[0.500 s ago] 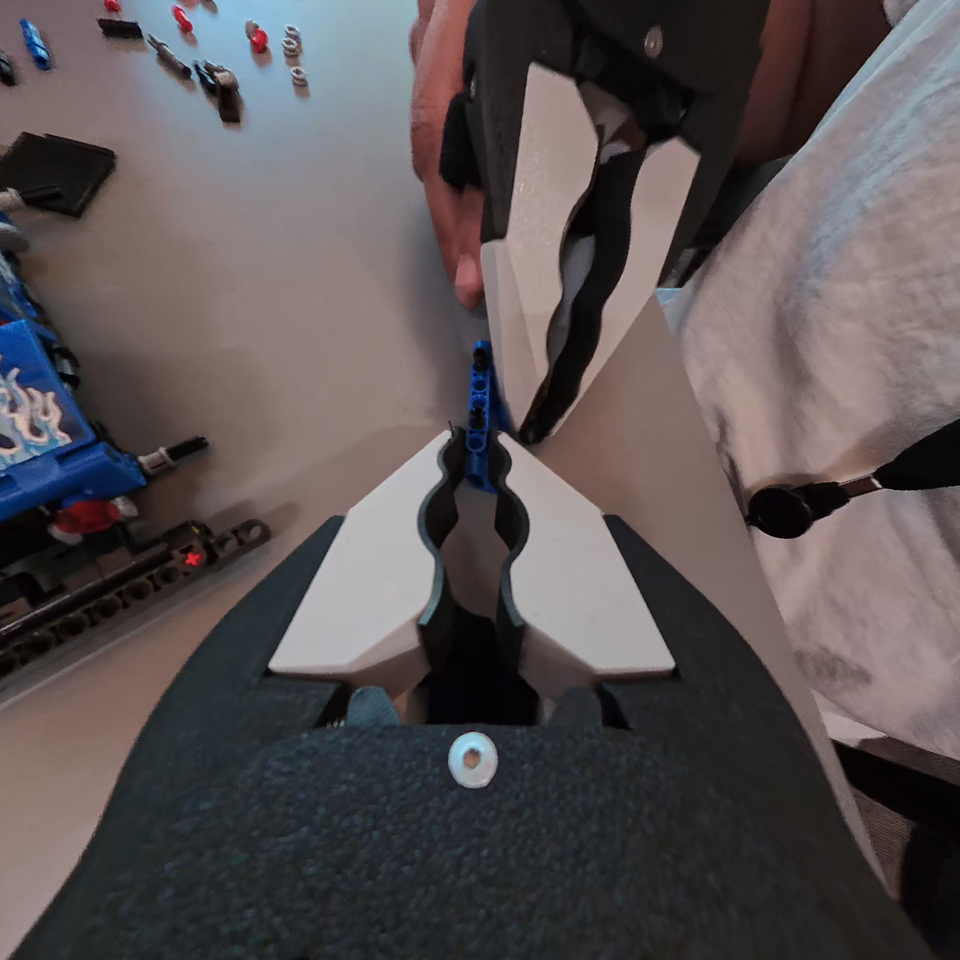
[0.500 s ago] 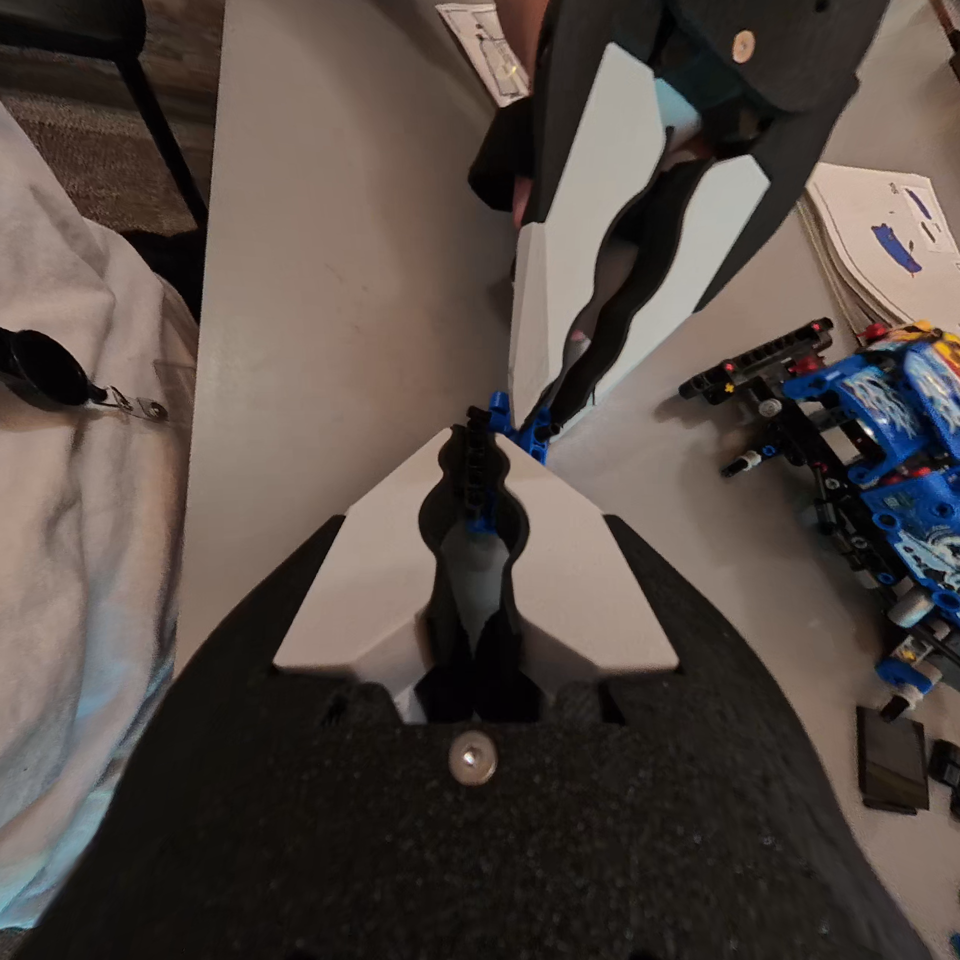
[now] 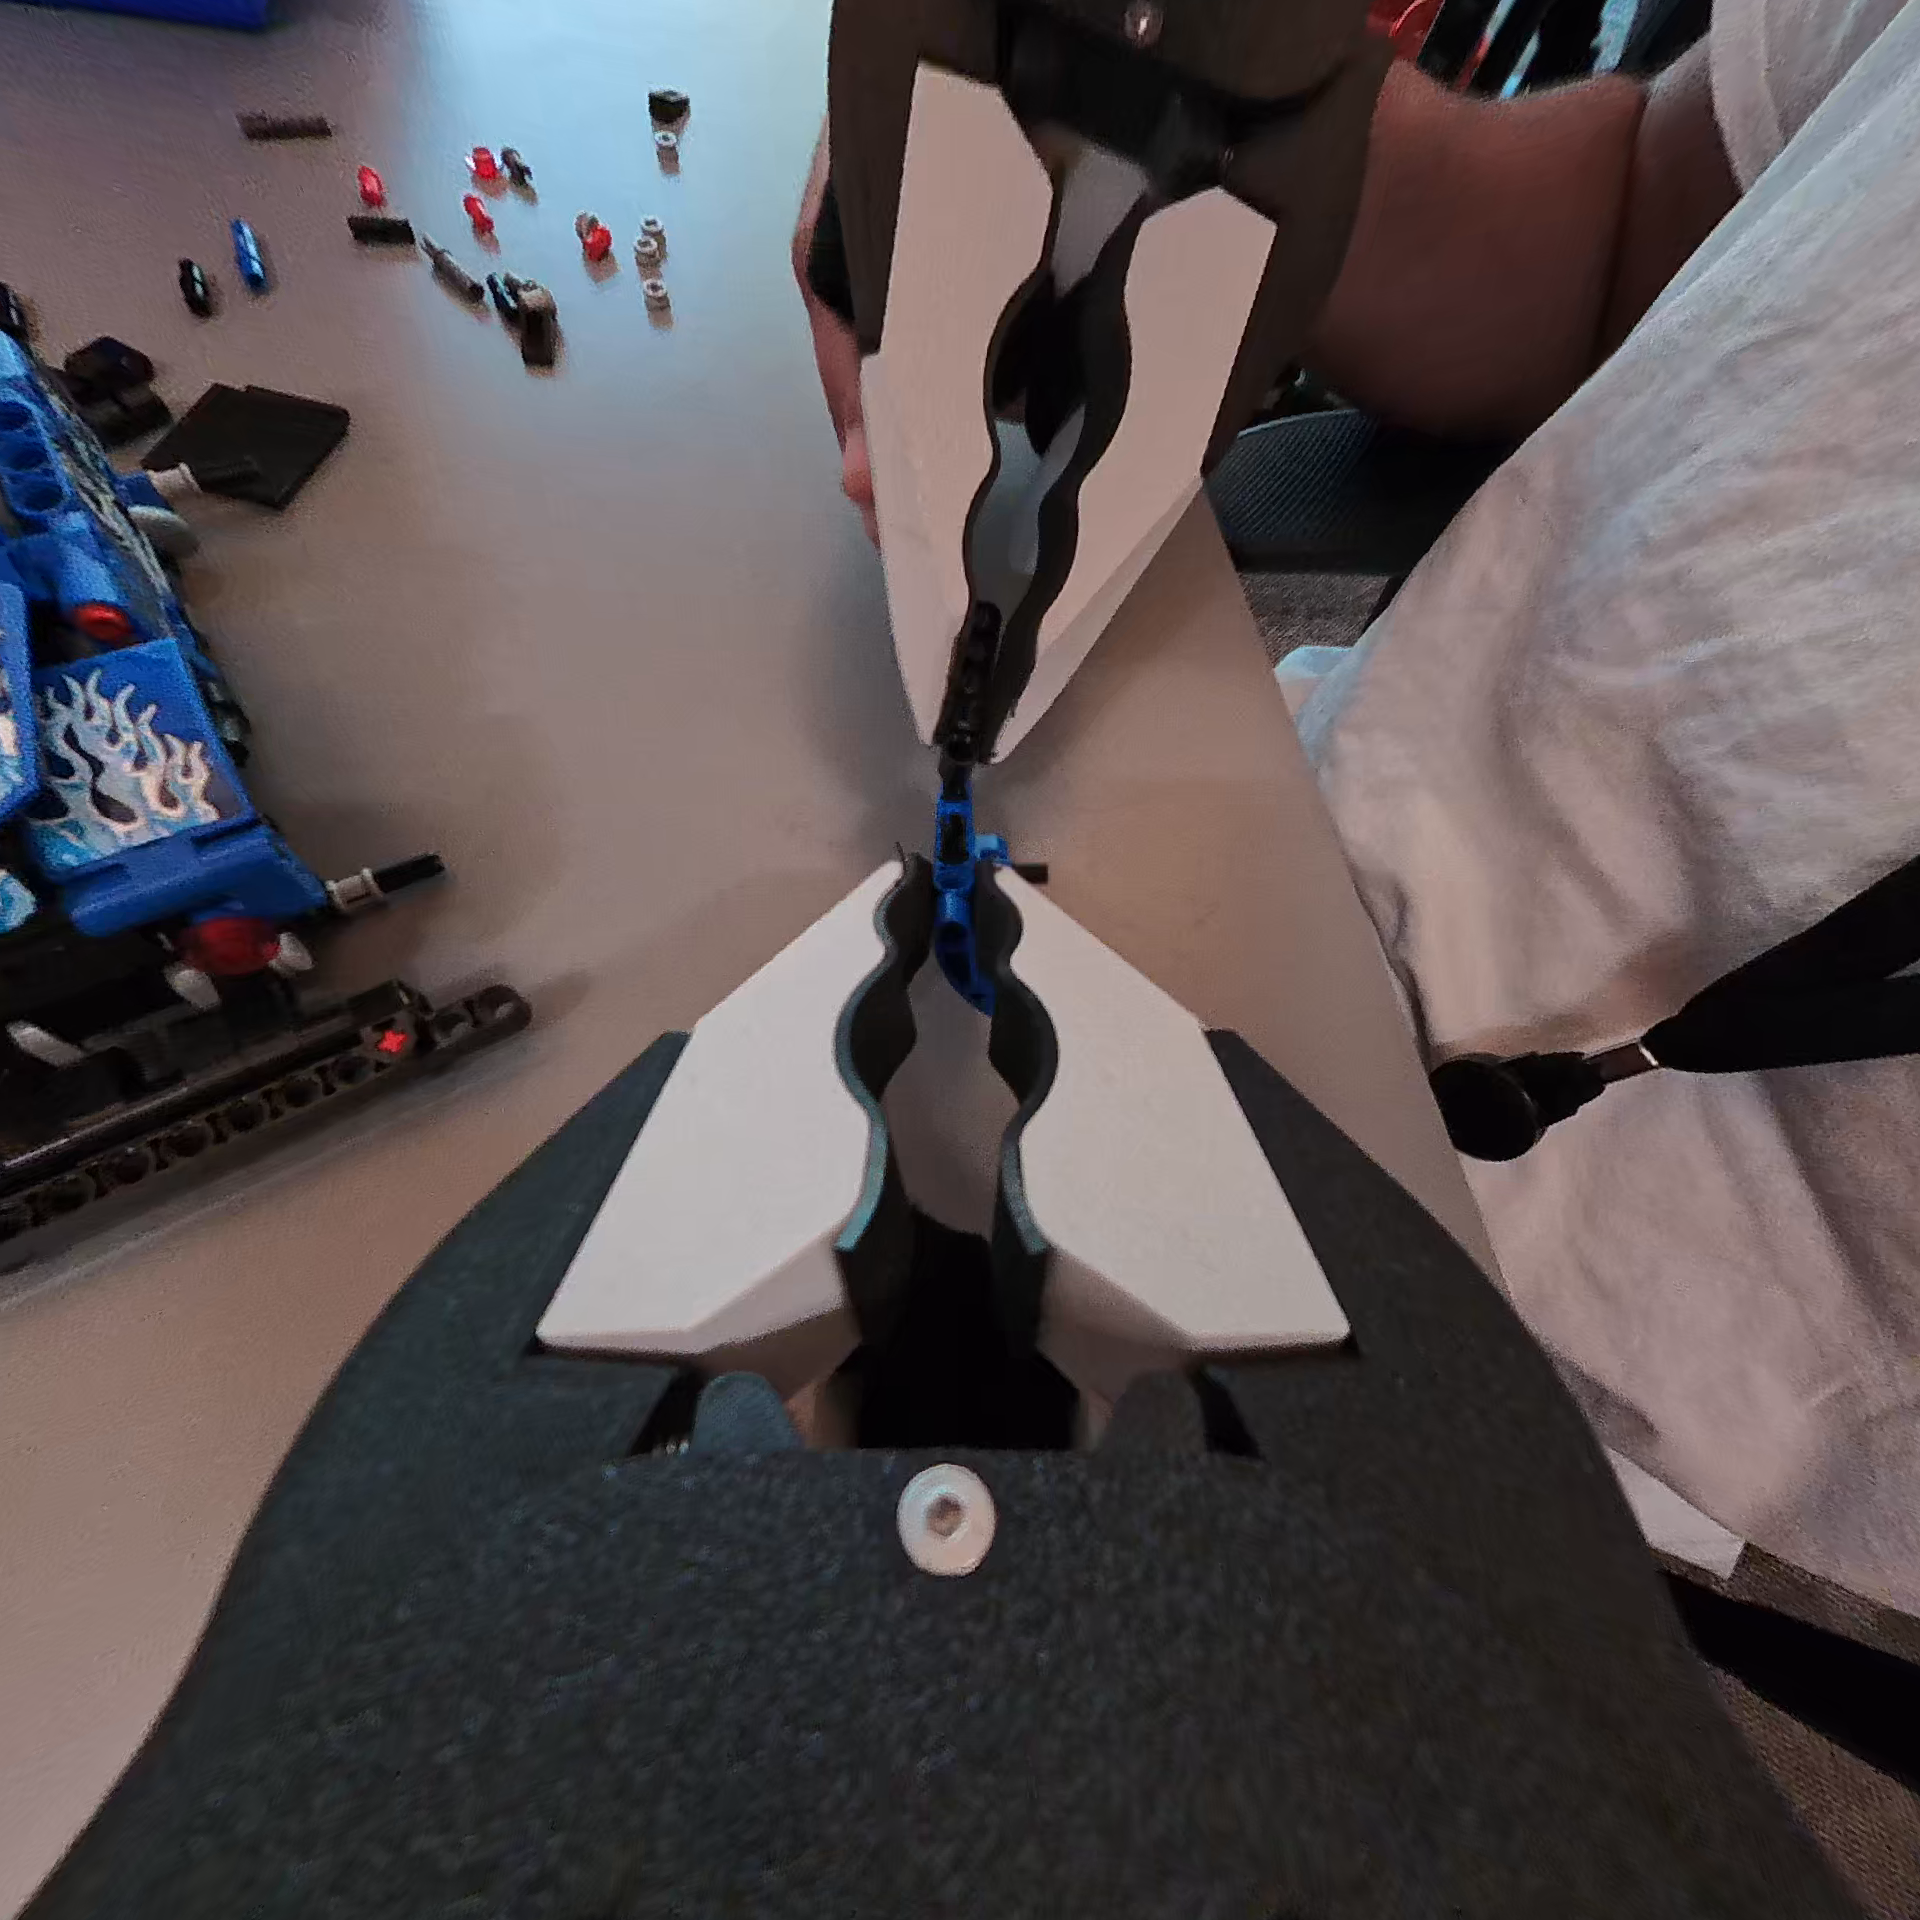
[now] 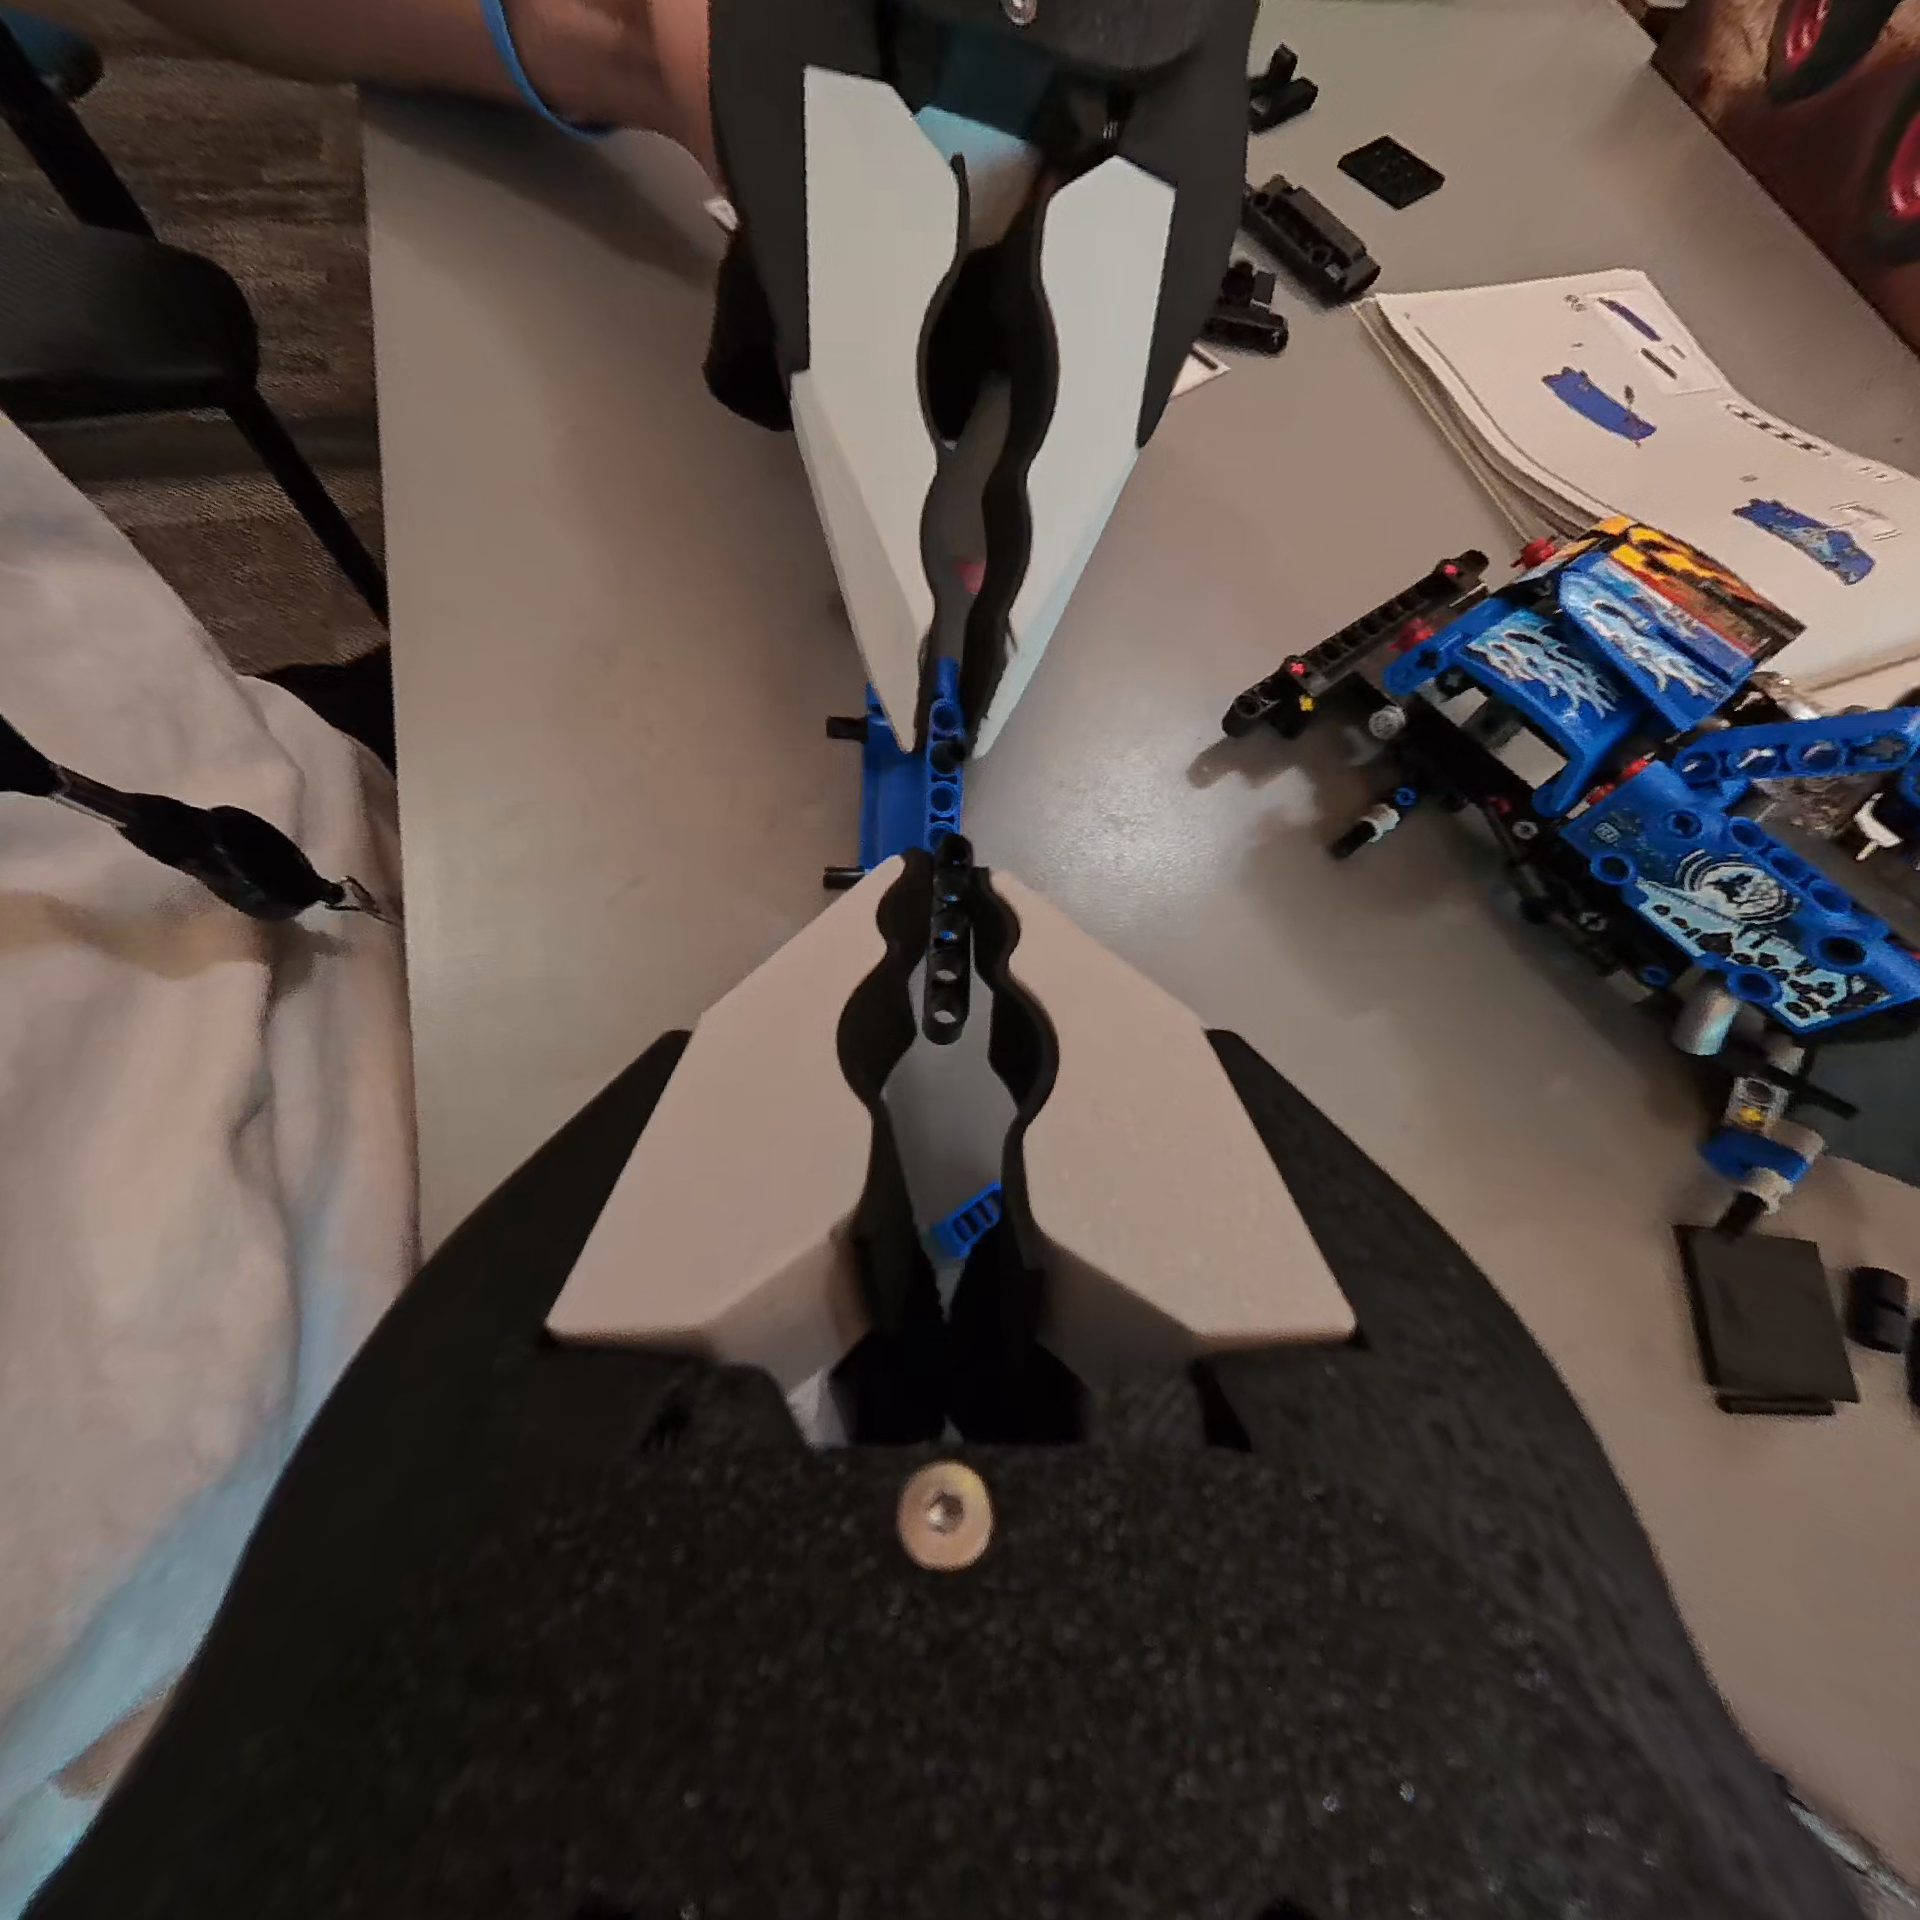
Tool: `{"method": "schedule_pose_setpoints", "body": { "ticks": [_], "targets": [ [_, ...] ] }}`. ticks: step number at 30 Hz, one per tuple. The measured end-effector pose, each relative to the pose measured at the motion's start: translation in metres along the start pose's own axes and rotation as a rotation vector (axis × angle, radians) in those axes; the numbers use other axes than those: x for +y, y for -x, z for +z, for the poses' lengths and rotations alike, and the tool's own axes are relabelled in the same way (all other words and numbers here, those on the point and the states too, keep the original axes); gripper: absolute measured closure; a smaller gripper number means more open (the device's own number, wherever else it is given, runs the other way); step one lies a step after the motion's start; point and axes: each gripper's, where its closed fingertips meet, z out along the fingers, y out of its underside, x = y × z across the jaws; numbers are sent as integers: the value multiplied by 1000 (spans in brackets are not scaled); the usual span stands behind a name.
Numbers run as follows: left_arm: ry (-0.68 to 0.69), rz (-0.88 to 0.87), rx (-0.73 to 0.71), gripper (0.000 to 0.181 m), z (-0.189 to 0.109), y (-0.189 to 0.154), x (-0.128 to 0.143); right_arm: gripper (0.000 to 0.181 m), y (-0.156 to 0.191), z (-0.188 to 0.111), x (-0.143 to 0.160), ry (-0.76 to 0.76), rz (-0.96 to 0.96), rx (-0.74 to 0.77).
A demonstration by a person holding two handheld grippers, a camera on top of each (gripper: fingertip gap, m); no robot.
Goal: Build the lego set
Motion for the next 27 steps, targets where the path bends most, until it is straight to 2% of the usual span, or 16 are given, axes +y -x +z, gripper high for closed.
{"method": "schedule_pose_setpoints", "body": {
  "ticks": [1, 5, 8, 11, 14, 20, 27],
  "targets": [
    [-9, 2, 1, 176, -1, -1, -2, 175, 1, 1, 0, -8, 11, -9],
    [-32, 27, 0, 176, -1, -1, -4, 175, -1, -2, -4, -77, 54, -31],
    [-61, 19, 0, 176, -2, -1, -9, 175, -2, -11, -25, -209, 111, -65],
    [-98, 1, 27, 176, -4, -3, -13, 175, -1, -6, -36, -273, 147, -84],
    [-117, 2, 13, 176, -6, 0, -16, 175, 2, 1, -36, -266, 146, -101],
    [-143, 23, 31, 176, -9, -3, -18, 175, -5, -4, -36, -290, 137, -73],
    [-146, 44, 25, 176, -8, -4, -18, 175, -2, -4, -35, -291, 141, -114]
  ]
}}
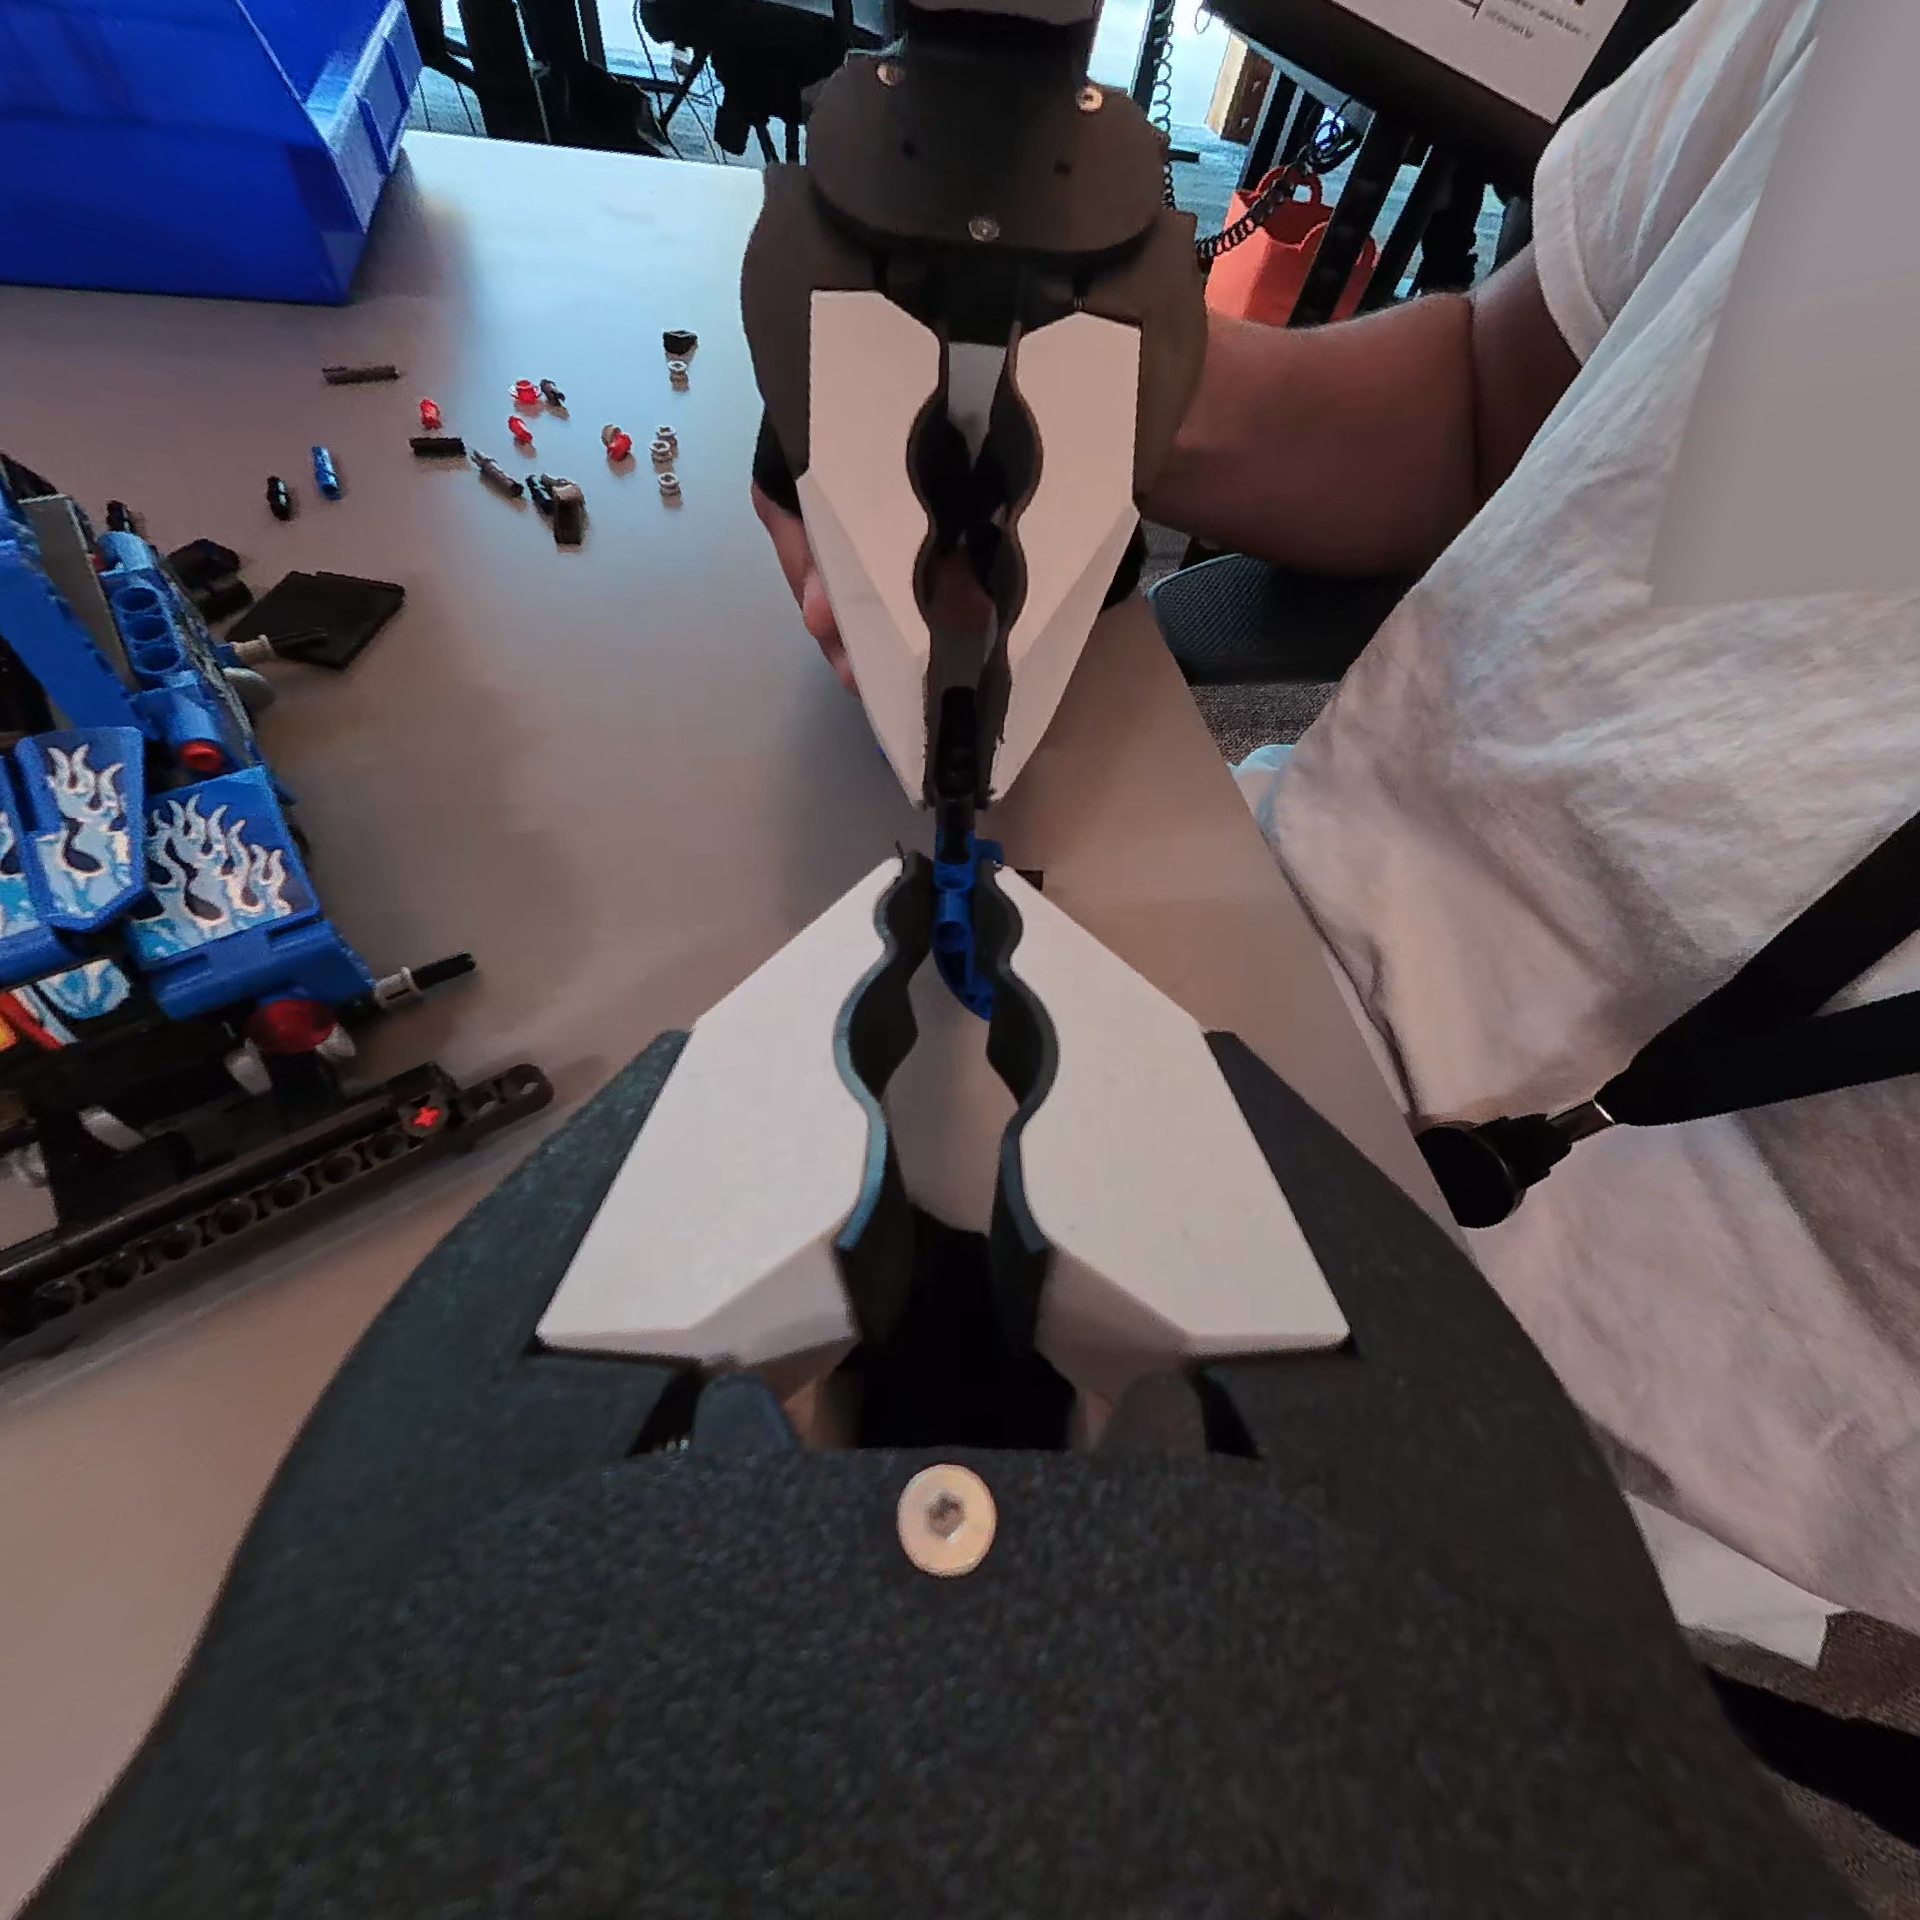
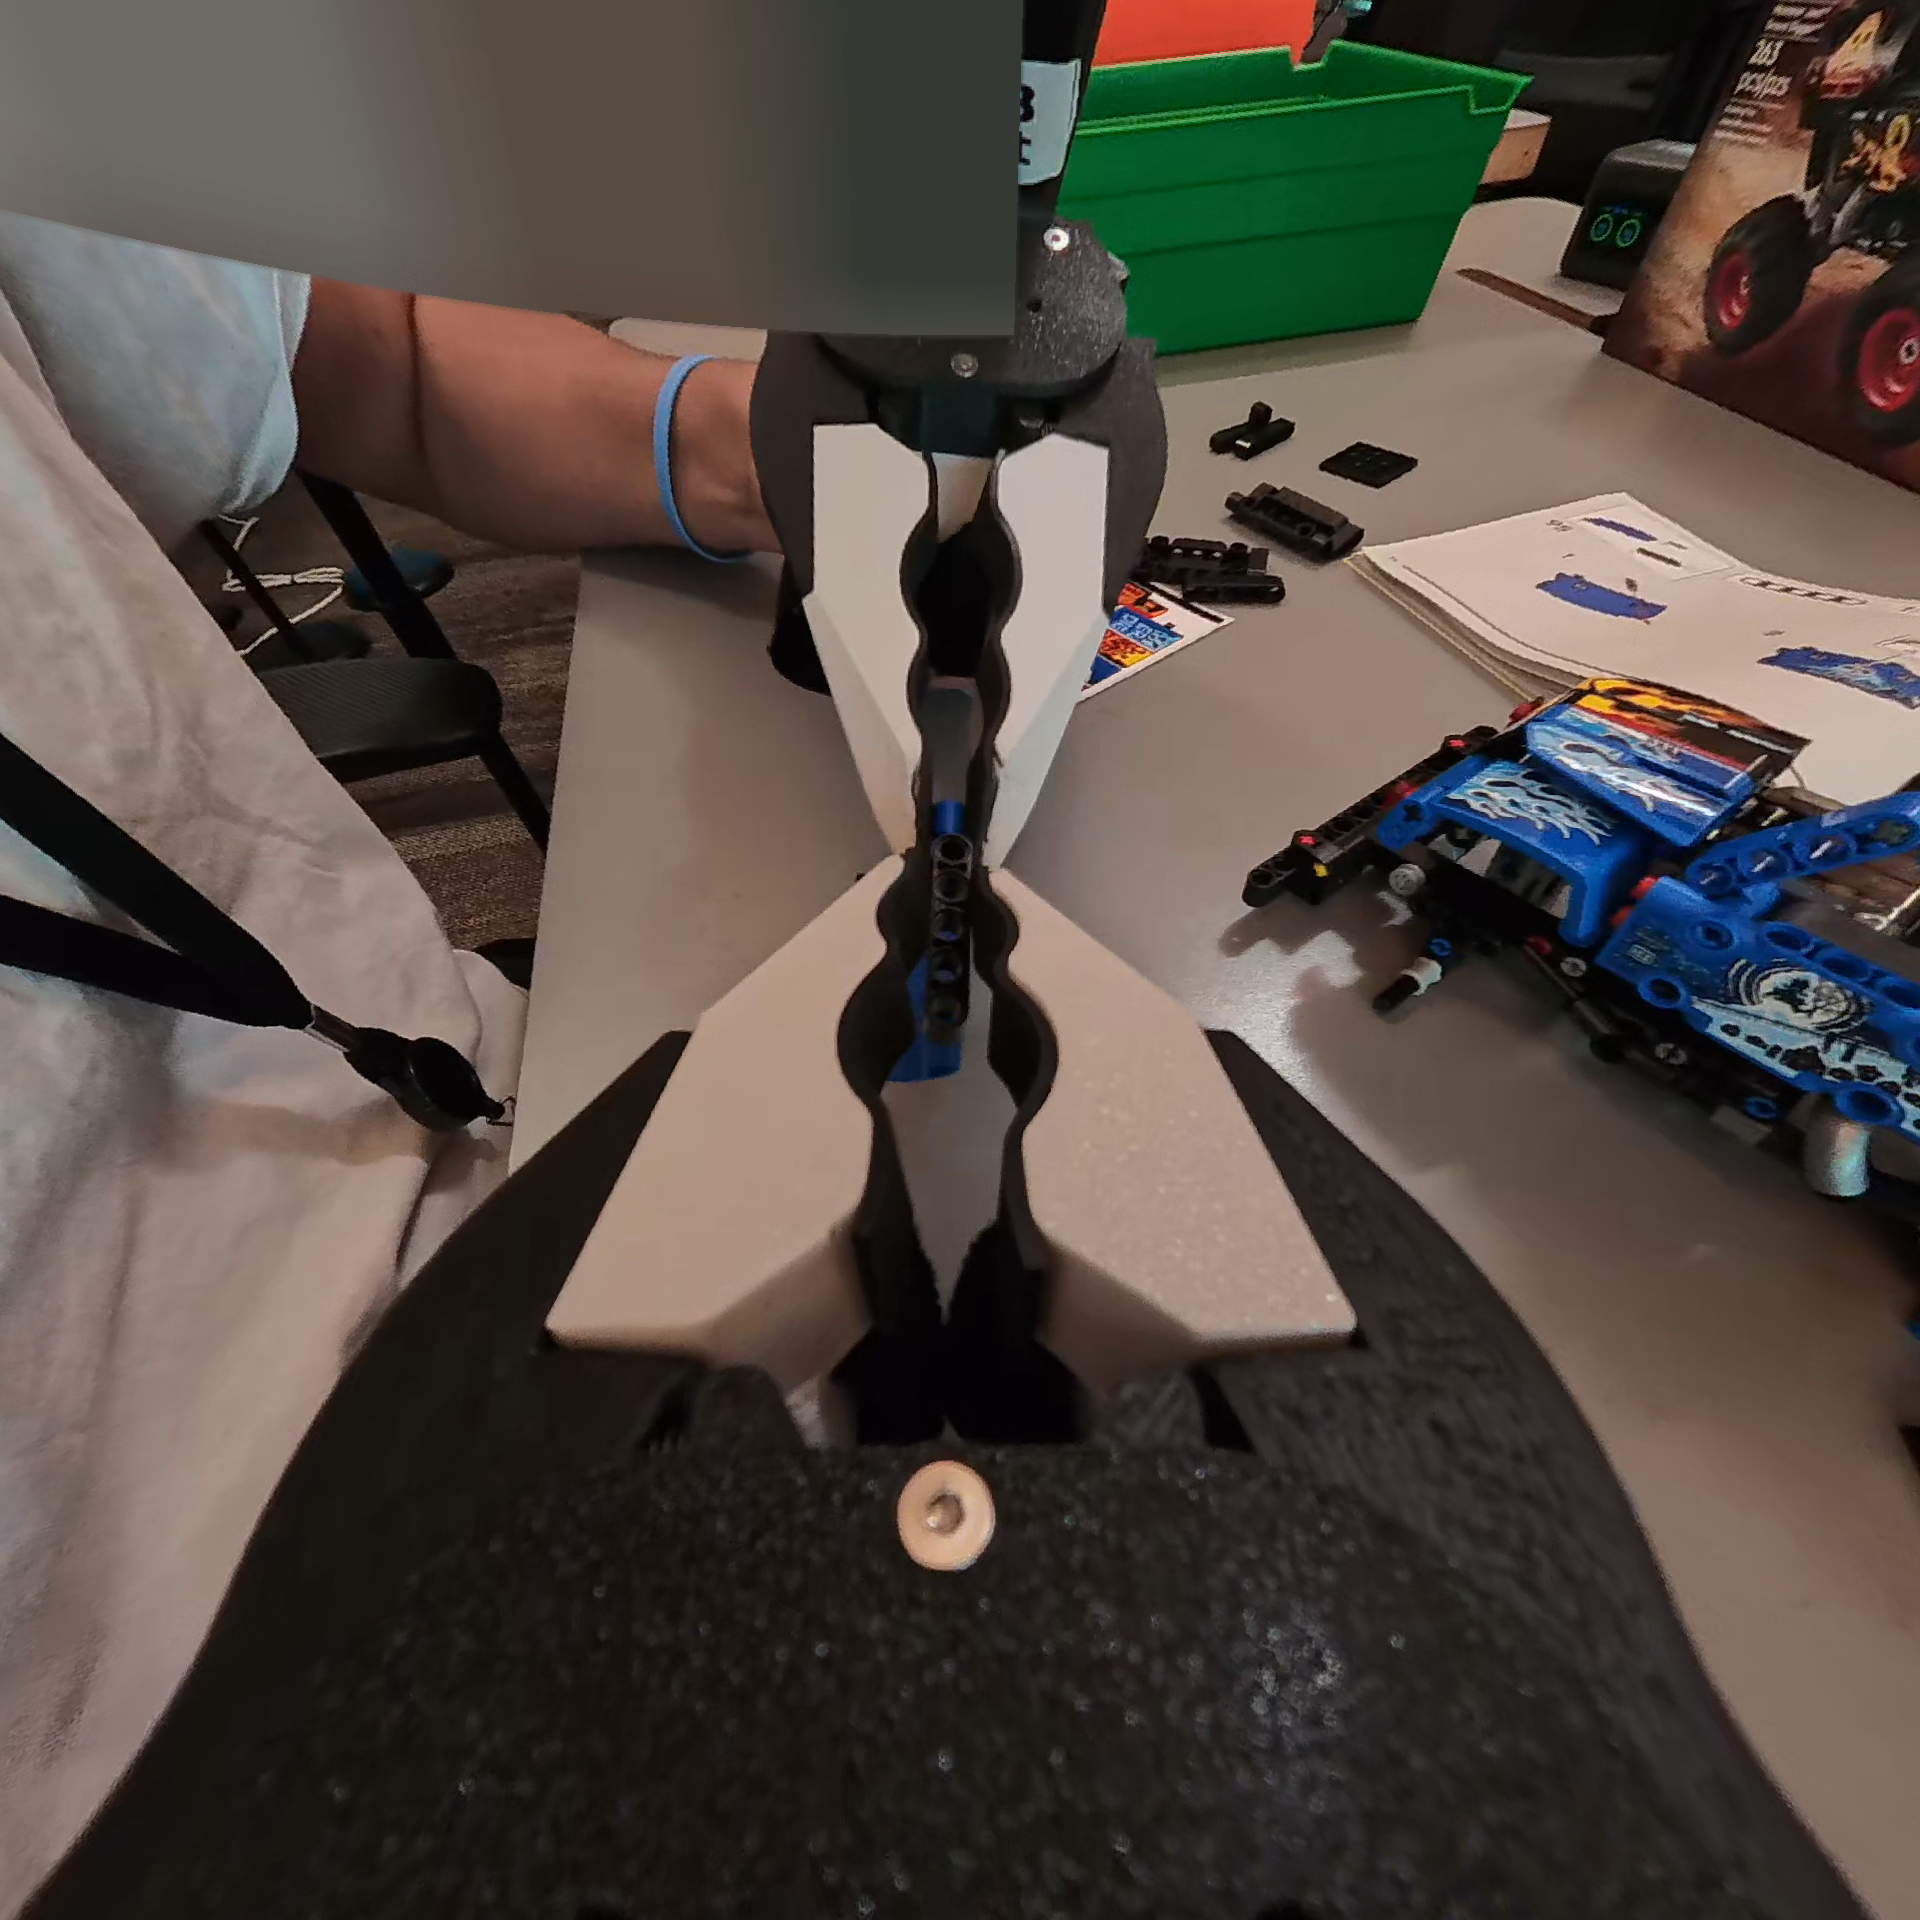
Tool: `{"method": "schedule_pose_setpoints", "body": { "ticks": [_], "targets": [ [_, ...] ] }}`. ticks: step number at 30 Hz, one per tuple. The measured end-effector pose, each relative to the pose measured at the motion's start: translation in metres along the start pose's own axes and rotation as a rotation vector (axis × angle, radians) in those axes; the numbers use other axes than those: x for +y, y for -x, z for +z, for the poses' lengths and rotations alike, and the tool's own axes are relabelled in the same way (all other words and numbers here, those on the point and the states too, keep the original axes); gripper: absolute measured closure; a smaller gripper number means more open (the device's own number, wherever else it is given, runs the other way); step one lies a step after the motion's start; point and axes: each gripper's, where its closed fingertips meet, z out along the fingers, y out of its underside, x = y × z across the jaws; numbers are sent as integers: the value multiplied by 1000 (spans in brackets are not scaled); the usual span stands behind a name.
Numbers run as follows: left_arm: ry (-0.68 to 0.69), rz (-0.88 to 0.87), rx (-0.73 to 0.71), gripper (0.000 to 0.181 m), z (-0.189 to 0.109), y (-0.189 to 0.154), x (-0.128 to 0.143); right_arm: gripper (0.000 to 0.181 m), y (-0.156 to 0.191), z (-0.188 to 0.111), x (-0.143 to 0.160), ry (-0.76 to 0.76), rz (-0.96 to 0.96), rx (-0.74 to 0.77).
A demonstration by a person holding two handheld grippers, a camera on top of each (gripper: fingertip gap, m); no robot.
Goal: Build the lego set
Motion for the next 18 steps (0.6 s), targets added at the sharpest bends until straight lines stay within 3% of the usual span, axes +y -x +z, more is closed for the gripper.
{"method": "schedule_pose_setpoints", "body": {
  "ticks": [18],
  "targets": [
    [-170, -79, 91, 176, -9, -10, -24, 174, 7, -9, -21, -168, -28, -46]
  ]
}}
